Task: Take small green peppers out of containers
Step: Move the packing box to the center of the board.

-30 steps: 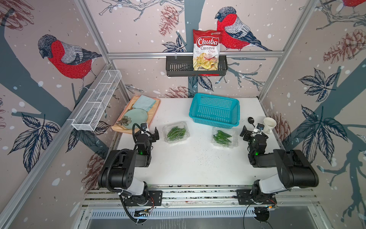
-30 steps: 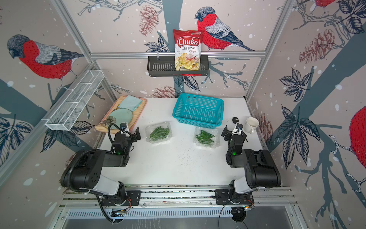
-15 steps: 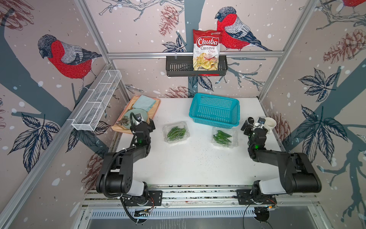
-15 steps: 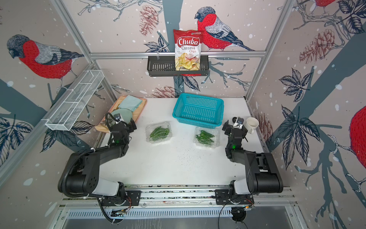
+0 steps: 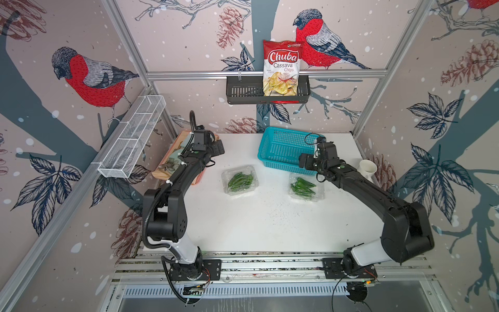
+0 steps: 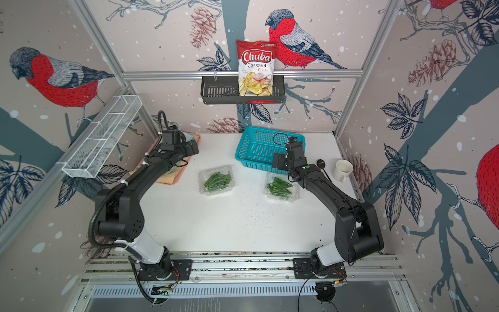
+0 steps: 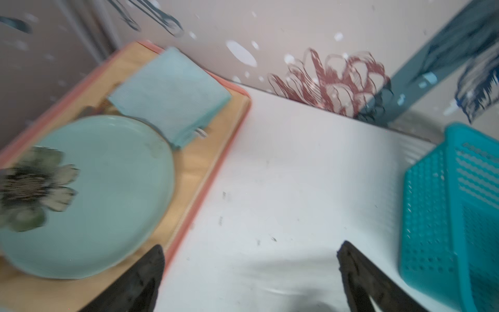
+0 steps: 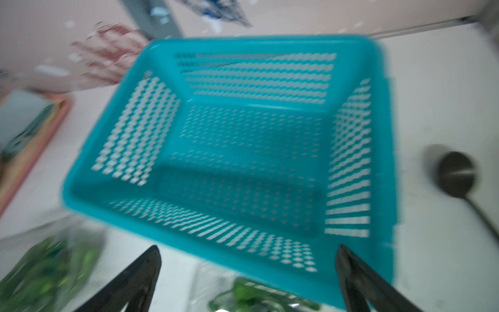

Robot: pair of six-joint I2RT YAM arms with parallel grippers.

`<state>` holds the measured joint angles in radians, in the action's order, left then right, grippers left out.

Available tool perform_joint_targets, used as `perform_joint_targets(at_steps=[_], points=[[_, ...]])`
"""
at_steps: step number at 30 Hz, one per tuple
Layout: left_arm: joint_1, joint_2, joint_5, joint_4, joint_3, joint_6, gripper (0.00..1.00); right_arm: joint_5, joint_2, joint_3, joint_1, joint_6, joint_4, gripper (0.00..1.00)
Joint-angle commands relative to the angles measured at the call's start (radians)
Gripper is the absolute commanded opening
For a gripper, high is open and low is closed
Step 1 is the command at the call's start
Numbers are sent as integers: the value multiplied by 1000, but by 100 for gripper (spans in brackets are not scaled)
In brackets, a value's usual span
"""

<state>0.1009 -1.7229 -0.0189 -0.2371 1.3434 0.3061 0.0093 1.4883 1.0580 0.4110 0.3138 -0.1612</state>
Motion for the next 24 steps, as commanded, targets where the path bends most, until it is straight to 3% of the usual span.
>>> perform_joint_targets(at_steps=[1,7,13,24], points=[[0,-80,214,-151,66,-19,97,-301,45,33,67,39,-29,99],[6,-174,368,-123,63,-34,97,-449,161,81,184,57,7,97],[13,-228,480,-98,44,-46,97,-551,249,47,233,133,131,92],[36,-136,512,-50,-135,-5,95,-580,245,-117,258,248,350,89]])
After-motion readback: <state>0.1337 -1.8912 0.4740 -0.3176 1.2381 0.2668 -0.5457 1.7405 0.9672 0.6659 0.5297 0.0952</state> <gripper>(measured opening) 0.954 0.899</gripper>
